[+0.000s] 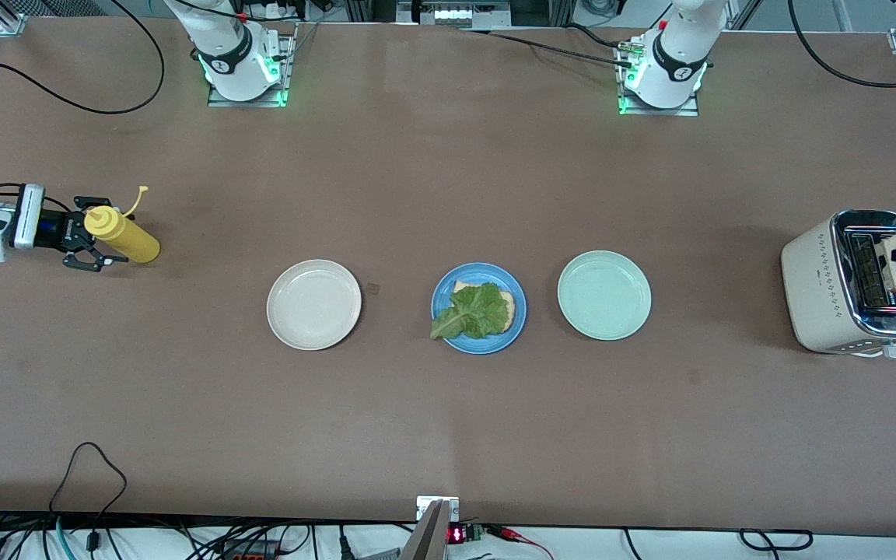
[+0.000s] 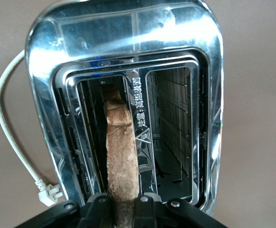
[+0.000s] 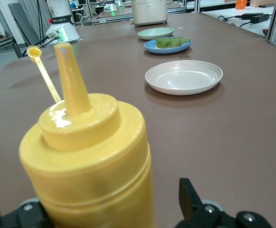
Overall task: Make sandwich in blue plate with both arms
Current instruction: 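Grasp and lift the second bread slice while the right gripper releases the bottle, then carry the bread to the blue plate while the right gripper withdraws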
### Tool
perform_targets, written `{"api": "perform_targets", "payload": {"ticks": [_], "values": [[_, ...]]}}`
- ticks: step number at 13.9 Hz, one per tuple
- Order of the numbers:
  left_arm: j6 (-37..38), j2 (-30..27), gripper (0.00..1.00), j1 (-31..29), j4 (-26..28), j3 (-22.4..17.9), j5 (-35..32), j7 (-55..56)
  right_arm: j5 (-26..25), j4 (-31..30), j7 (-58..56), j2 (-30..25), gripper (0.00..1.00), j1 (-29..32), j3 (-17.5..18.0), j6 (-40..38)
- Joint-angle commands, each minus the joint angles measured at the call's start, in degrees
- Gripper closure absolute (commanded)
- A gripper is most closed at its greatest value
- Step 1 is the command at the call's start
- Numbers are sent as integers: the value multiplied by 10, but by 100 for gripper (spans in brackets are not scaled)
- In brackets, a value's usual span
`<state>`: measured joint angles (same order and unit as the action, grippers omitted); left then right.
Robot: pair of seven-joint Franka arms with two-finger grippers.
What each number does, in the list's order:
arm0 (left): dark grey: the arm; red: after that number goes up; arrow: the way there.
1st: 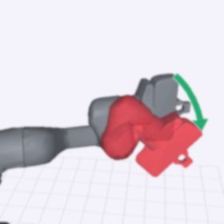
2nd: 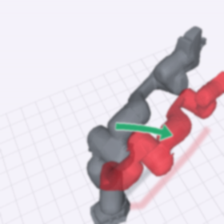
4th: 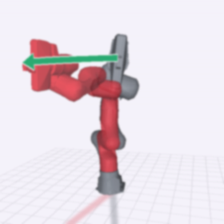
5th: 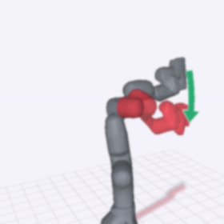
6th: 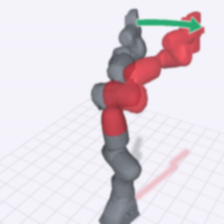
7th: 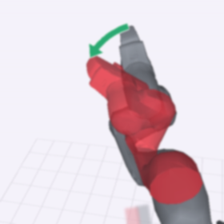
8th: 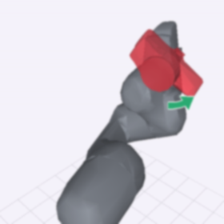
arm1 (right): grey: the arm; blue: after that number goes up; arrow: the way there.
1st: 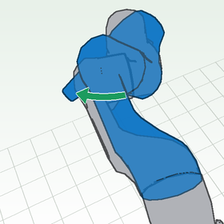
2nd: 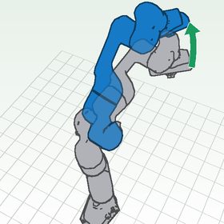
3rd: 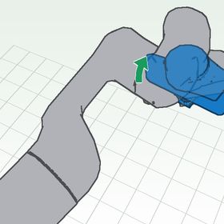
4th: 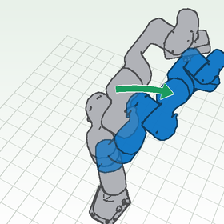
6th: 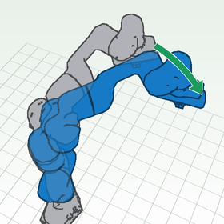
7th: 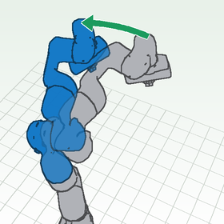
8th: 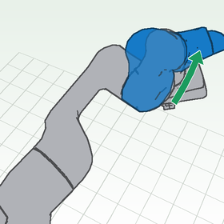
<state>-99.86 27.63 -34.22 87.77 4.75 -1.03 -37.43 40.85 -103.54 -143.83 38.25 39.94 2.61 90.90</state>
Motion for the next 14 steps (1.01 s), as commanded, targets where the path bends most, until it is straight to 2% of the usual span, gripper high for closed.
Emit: {"api": "perform_targets", "payload": {"ticks": [1,3,6,8,10,13,14], "values": [[17,-30,99,-2,-6,2,5,-26,2,11,0,6,0,22,12,-13],[41,-62,99,3,-25,24,3,-23,-9,11,0,2,0,30,11,-15],[115,-72,99,7,-104,104,-6,-19,-38,14,0,-7,0,44,7,-17],[140,-78,99,10,-133,165,-7,-10,-52,17,0,-14,0,52,7,-19],[149,-93,99,17,-129,234,-15,71,-64,31,1,-26,0,56,6,-23],[195,-76,99,36,-119,350,-9,255,-97,61,35,-67,0,58,6,-39],[193,-64,99,61,-112,368,-7,306,-111,73,54,-81,0,58,6,-50]]}}
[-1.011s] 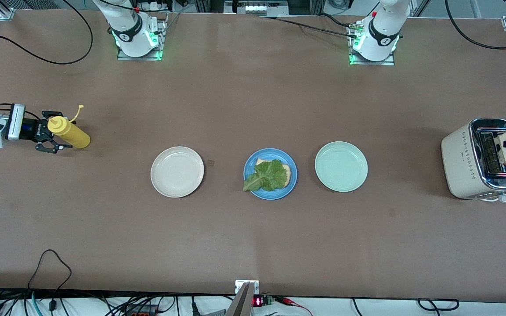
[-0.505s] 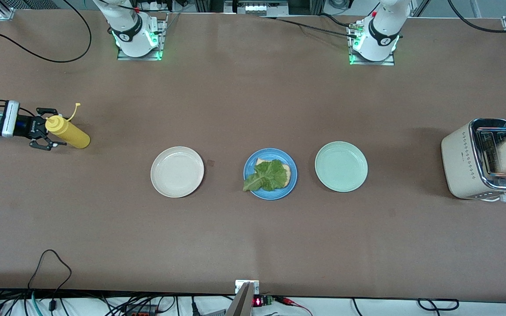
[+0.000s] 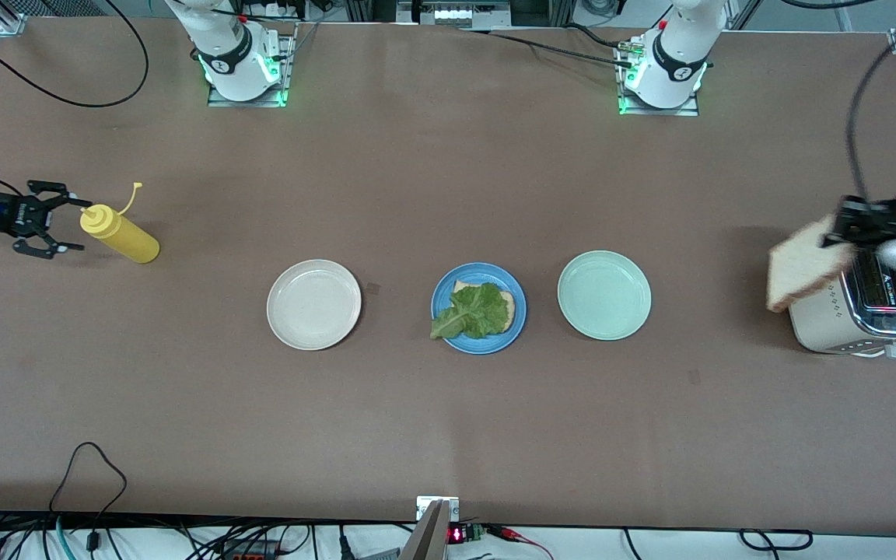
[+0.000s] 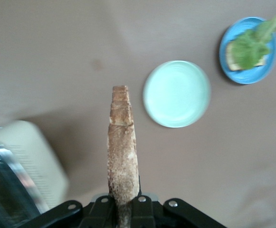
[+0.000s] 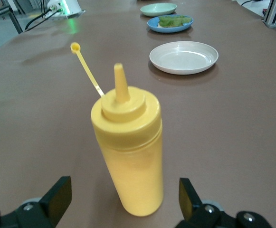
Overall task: Make sandwich in blue plate with both arms
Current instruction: 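Carry the bread to the blue plate while the right gripper withdraws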
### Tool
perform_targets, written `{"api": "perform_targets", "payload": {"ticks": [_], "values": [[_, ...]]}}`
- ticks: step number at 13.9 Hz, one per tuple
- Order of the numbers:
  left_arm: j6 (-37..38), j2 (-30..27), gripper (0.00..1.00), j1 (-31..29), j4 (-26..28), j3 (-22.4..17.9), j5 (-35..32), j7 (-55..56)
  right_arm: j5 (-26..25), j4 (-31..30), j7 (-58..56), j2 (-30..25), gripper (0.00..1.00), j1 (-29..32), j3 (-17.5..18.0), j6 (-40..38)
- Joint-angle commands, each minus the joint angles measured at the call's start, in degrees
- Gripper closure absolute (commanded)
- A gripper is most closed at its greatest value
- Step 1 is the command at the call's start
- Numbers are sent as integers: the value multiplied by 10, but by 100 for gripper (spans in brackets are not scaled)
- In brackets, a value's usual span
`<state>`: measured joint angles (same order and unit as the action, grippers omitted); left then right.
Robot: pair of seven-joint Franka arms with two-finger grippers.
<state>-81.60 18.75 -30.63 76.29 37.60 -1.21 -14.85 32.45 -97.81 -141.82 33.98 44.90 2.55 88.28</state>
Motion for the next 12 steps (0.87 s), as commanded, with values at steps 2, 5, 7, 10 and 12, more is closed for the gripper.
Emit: {"api": "perform_targets", "payload": {"ticks": [2,5,7,10,12], "values": [[5,53,99,93,2,42,24,180,-43,40,71,-59,0,7,7,-45],[-44,118,99,129,4,42,68,218,-64,52,172,-104,0,-3,10,-55],[-101,153,99,147,9,42,100,225,-74,52,240,-152,0,-33,11,-56],[-198,178,99,192,23,42,104,274,-91,53,352,-224,0,-104,8,-51],[-262,199,99,227,25,40,103,307,-130,55,515,-268,0,-167,7,-44]]}}
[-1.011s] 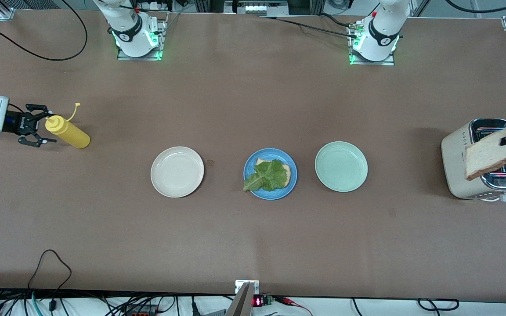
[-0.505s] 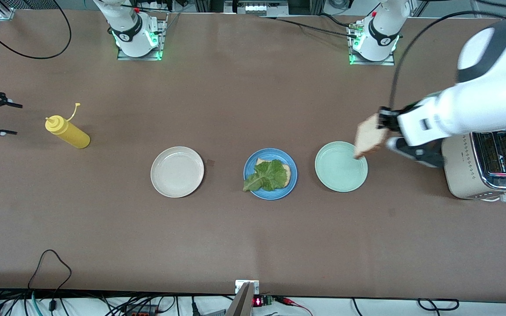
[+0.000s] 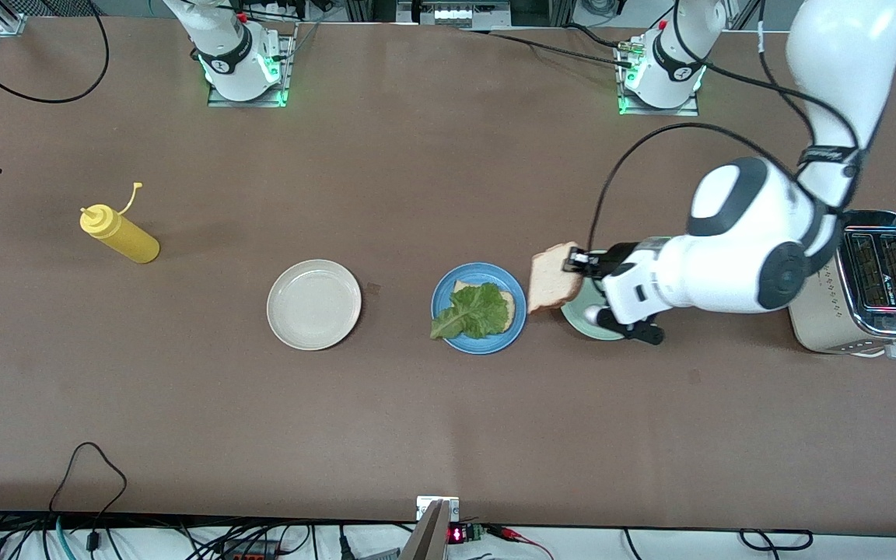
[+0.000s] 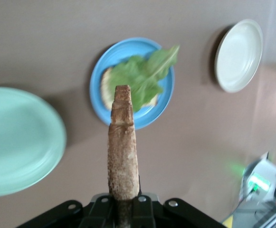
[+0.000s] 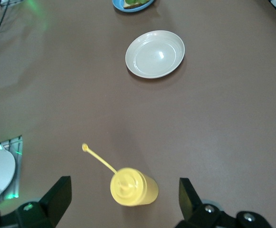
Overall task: Make sandwich in blue plate with both arms
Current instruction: 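Carry the bread to the blue plate while the right gripper withdraws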
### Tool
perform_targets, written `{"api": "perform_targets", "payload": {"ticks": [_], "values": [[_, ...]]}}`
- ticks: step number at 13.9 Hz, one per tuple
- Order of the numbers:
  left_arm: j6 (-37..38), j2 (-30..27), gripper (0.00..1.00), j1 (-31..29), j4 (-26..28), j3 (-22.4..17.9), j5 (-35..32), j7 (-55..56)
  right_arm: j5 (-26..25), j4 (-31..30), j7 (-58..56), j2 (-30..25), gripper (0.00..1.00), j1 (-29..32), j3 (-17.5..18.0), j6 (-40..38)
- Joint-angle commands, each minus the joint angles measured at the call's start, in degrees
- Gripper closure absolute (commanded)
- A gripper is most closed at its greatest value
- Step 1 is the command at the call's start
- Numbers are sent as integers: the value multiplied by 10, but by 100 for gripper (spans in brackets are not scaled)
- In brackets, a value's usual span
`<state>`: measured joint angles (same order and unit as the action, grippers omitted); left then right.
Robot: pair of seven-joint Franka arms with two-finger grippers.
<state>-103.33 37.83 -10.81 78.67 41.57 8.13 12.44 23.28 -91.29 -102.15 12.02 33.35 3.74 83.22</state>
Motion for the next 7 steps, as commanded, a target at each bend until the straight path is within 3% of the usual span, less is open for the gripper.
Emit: {"api": "perform_targets", "payload": {"ticks": [1,5,7], "values": [[-79,23,99,40,2,0,9,46,-62,-11,199,-70,0,-86,-5,21],[-179,55,99,68,12,0,10,65,-98,-11,503,-119,0,-180,-4,48],[-198,67,99,75,17,1,10,72,-124,-11,597,-123,0,-210,-4,50]]}}
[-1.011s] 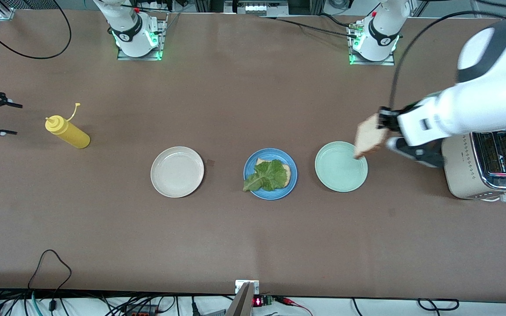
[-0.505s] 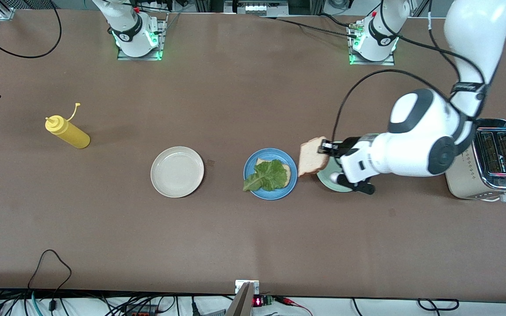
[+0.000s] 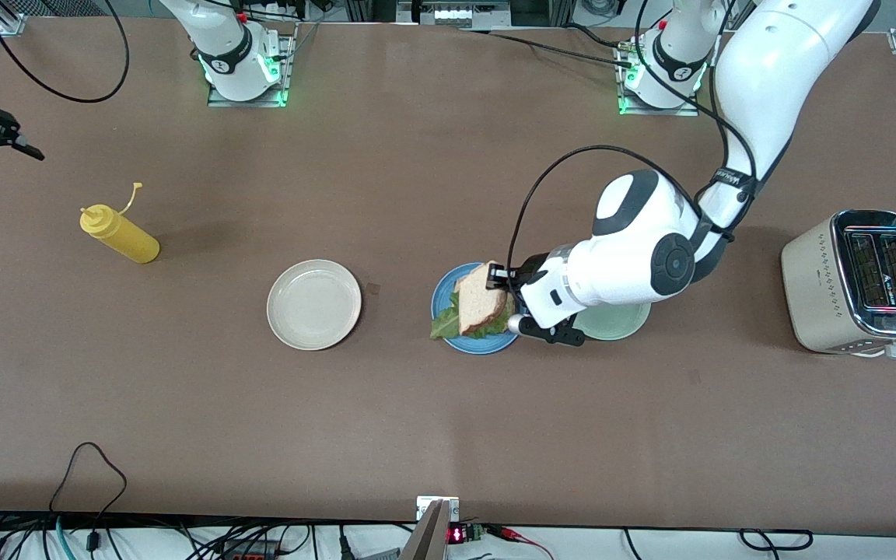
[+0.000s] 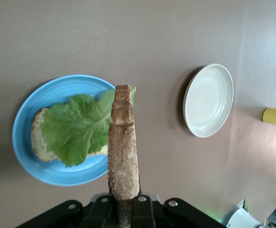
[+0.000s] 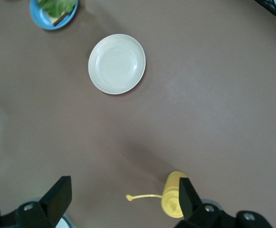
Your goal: Make sandwich in blue plate with both arms
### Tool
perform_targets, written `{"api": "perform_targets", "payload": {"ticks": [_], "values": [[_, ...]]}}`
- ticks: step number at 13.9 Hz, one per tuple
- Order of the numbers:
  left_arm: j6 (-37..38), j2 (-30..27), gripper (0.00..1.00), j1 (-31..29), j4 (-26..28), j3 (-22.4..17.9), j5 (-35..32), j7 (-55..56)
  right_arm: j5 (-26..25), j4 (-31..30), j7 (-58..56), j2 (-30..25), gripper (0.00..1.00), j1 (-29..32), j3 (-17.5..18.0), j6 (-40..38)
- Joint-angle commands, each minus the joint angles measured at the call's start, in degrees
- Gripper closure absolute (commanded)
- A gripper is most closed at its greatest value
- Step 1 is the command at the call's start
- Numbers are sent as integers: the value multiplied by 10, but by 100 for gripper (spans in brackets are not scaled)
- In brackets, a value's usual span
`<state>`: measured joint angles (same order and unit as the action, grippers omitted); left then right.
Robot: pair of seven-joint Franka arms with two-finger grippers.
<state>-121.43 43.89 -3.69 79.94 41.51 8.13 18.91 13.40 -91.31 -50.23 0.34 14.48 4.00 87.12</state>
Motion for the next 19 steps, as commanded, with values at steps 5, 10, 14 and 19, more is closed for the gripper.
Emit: {"api": "perform_targets", "payload": {"ticks": [5,10,14,19], "values": [[-22,34,98,10,3,1,10,6,-126,-11,187,2,0,-91,-3,16],[-22,51,97,11,3,2,10,6,-131,-16,330,20,0,-102,-3,6],[-45,59,97,20,4,1,11,7,-166,-12,339,36,0,-118,-3,-1],[-53,71,97,21,13,-3,10,-1,-193,-12,342,29,0,-148,-7,-5]]}}
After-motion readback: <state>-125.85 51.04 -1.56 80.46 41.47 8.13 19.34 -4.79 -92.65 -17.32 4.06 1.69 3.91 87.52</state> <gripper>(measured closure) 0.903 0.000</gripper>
